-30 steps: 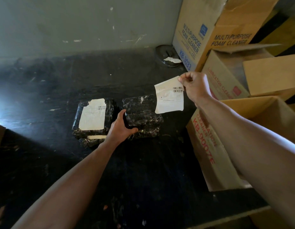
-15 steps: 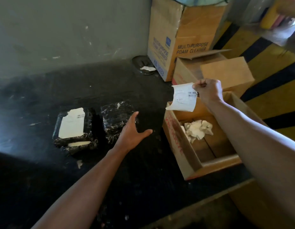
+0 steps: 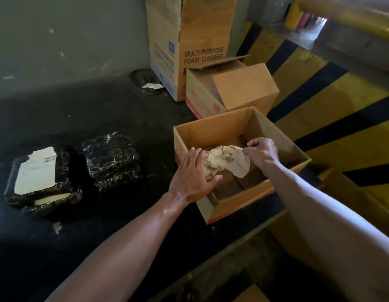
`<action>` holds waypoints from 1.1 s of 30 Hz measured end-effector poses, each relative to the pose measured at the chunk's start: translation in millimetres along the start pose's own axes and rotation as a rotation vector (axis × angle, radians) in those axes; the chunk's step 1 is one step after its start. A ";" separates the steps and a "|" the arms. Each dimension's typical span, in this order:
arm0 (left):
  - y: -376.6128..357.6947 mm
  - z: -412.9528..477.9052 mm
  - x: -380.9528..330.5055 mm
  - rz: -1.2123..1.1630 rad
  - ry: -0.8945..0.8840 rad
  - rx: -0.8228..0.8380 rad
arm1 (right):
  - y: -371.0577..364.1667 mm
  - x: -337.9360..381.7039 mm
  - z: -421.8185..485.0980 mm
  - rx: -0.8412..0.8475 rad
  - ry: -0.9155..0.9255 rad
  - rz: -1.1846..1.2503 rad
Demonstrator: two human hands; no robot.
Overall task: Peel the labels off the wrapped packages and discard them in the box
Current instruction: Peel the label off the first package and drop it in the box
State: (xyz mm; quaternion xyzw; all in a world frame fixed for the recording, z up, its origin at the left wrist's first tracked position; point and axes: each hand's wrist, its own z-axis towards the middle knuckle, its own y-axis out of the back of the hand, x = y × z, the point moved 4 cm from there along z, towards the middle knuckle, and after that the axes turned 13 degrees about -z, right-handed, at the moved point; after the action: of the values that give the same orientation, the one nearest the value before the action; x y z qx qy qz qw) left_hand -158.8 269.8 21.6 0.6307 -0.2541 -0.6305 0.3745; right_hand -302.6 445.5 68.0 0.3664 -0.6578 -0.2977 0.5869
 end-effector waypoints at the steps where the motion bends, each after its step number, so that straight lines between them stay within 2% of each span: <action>1: -0.6 -0.3 1.2 0.002 -0.001 -0.008 | -2.9 -4.6 0.1 0.018 0.001 -0.001; 10: -1.8 -0.6 3.9 -0.002 0.006 -0.009 | -19.4 -17.1 2.0 0.010 0.169 -0.018; 25: 2.1 -3.3 3.1 -0.068 0.006 -0.037 | -5.8 -0.7 -11.9 -0.016 0.246 0.036; 29: 27.1 -16.8 21.3 -0.245 0.142 -0.146 | -2.6 25.8 -16.4 -0.006 0.312 0.026; 33: 67.0 -37.1 73.9 -0.330 0.336 -0.283 | -13.6 77.8 -18.3 0.000 0.391 0.064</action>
State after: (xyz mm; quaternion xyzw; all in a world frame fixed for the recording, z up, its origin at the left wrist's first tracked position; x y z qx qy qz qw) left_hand -106.5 177.3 27.2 0.7006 0.0085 -0.5988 0.3880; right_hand -286.0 374.0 102.3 0.3959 -0.5426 -0.2020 0.7127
